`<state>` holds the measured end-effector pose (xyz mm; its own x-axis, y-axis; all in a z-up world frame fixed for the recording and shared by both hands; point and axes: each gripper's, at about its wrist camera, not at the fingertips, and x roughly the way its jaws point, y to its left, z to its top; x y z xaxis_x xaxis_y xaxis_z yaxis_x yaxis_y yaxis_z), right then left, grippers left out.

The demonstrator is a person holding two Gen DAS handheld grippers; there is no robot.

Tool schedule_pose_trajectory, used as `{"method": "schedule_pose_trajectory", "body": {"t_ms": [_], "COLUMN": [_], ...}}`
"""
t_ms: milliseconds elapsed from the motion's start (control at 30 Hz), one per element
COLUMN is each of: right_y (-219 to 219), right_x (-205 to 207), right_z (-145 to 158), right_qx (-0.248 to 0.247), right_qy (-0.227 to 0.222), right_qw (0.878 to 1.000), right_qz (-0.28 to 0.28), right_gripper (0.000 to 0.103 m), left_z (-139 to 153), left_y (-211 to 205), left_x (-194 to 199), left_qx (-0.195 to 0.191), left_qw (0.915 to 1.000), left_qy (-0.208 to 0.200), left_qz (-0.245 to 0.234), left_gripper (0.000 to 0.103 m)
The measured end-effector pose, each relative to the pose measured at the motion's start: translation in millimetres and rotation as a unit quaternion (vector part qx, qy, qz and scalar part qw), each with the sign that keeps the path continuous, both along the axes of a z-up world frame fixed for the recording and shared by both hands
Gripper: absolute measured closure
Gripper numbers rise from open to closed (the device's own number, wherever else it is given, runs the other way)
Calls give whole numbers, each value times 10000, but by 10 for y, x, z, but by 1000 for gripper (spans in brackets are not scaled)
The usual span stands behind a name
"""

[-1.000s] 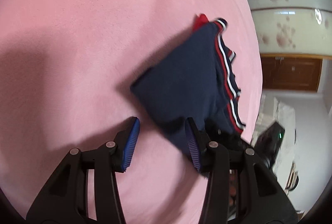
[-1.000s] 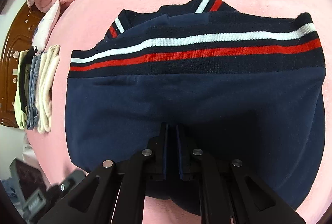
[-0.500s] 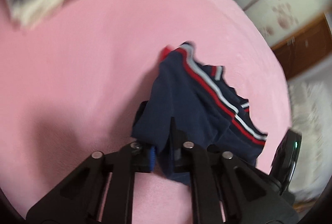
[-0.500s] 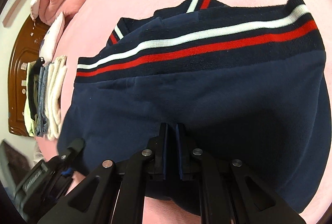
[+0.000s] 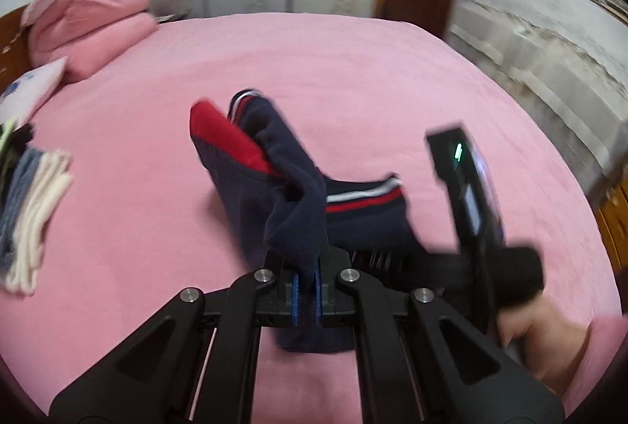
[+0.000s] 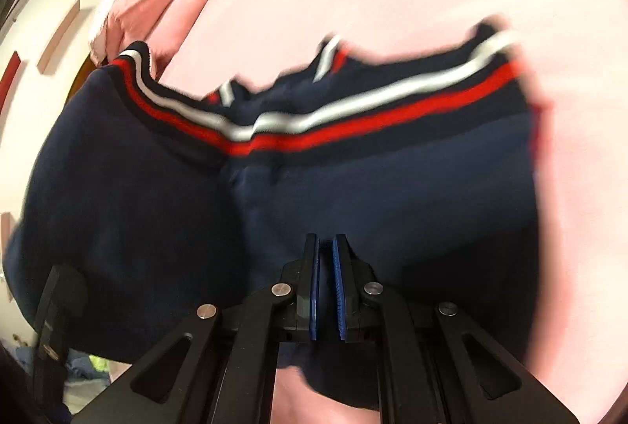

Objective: Fold large clothes

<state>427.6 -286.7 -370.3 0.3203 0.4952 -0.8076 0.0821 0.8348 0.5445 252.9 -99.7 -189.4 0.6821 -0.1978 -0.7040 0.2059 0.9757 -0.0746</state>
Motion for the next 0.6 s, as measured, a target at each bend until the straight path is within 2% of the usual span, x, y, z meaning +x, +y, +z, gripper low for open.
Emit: {"method": "schedule_pose_trajectory", "body": {"t_ms": [100, 167, 333, 433, 533, 600], "right_y": [-481, -832, -1307, -1460, -1489, -1467], "right_x": [-72, -131, -297, -402, -514, -517], "right_z": [190, 277, 385, 433, 457, 412], "right_qx": [-245, -168, -189, 91, 595, 996], "right_qy": [-251, -349, -460, -558, -582, -513], "right_qw": [9973, 9940, 9913, 9884, 9835, 9815], "right_qz": [-646, -1023, -1220, -1408, -1607, -1552], "right_gripper": [96, 96, 96, 95, 86, 80], "left_z": [-40, -92, -404, -626, -747, -752], "left_y": [-250, -448, -980, -1198, -1271, -1237], "left_x": [3, 14, -32, -27, -33, -58], "left_qx": [-16, 0, 380, 592, 665, 479], "left_qw": [9995, 9987, 9944, 9892, 9861, 9842], "left_qy": [43, 100, 390, 647, 830, 1017], "left_qz": [-315, -497, -908, -1176, -1277, -1370], "left_gripper": [100, 100, 100, 99, 91, 75]}}
